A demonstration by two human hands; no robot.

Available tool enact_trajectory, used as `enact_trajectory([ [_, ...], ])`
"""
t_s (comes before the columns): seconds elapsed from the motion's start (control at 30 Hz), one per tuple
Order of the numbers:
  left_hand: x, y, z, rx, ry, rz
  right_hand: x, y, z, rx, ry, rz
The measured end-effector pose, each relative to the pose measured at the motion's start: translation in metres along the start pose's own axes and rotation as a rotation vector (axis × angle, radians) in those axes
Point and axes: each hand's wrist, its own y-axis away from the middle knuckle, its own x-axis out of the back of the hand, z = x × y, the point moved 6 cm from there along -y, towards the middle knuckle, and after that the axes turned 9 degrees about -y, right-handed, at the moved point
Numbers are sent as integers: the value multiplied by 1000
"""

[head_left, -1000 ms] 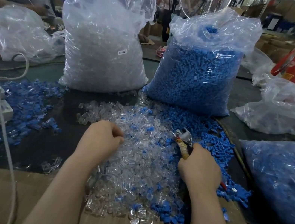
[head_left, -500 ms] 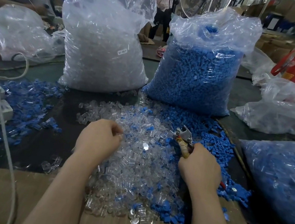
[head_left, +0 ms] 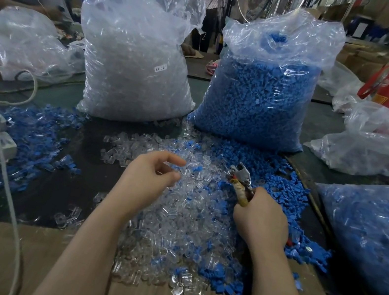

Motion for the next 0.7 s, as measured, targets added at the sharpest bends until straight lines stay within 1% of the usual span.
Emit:
enact_trajectory([
  [0.1,1,2,3,0,72,6,2,-1,-1,0,-9,16],
  [0.2,1,3,3,29,124,13,1,0,2,-5,45,-3],
  [0.3,0,2,2,49,159,11,-1,1,3,-5,99,-18],
  [0.47,-1,1,5,44,180,33,-2,1,1,19,93,-36],
  [0.57,-4,2,8,49,210,45,0,2,-1,29,70,2],
  [0.7,-12,2,14,15,215,3,5,-1,-3,59,-23,101],
])
